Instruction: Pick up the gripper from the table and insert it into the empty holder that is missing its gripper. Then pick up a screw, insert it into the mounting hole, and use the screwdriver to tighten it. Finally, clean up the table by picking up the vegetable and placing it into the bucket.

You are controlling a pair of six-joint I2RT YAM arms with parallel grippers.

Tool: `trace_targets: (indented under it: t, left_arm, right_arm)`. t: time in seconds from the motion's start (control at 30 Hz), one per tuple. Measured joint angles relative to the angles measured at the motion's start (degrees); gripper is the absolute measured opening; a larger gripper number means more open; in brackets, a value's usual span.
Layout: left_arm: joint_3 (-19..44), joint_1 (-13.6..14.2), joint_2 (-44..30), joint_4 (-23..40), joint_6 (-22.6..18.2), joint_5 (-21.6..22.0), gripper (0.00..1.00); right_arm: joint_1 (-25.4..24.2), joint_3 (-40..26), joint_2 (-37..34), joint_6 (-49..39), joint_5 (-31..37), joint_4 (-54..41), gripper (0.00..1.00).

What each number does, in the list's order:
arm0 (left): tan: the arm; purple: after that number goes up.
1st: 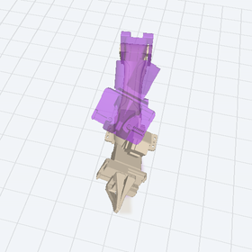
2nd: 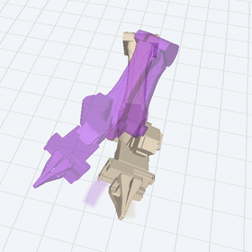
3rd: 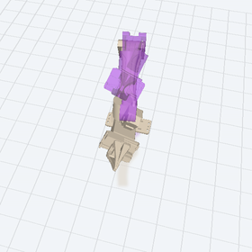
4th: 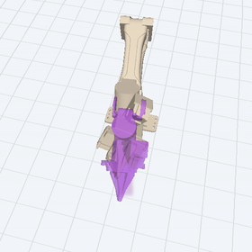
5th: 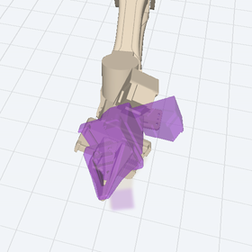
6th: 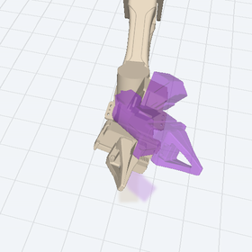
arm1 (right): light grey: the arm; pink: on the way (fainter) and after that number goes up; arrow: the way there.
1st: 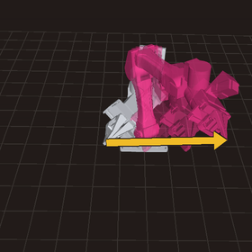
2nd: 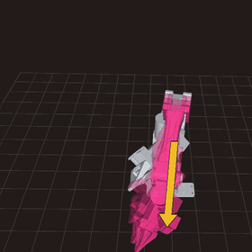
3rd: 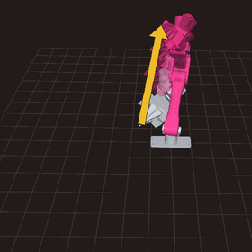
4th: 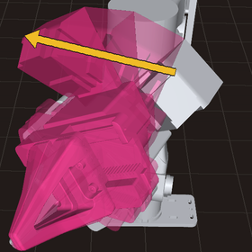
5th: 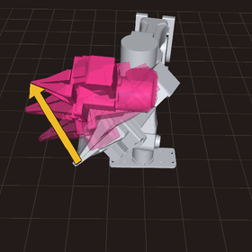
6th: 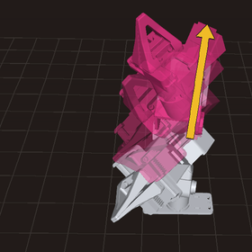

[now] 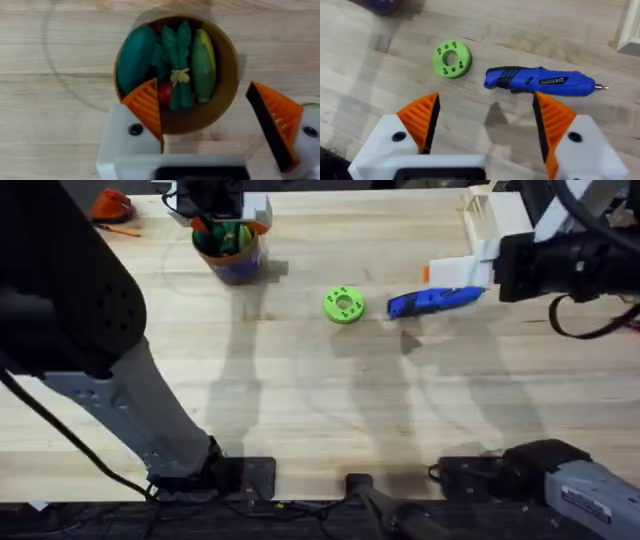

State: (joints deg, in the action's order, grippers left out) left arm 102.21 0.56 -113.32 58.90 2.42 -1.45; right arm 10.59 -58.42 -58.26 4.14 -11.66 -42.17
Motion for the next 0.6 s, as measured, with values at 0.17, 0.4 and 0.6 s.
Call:
trace_targets:
  t: [0.17,0.4,0.6]
  left_arm:
    - [0.0,0.3,3.2,1.3,-0.3,0.0,0.986]
    - [0.0,3.0,18.2,8.8,-1.0,2.2,0.988]
    - [-7.2,6.6,31.9,8.2,-0.5,4.0,0.988]
  right_arm:
    - [0.0,0.0,0.0,0.0,0.0,0.0,0.993]
    - [0.0,0.0,0.2,0.0,0.0,0.0,0.993]
    - [0.0,0.1,5.3,0.0,0.0,-1.0,0.994]
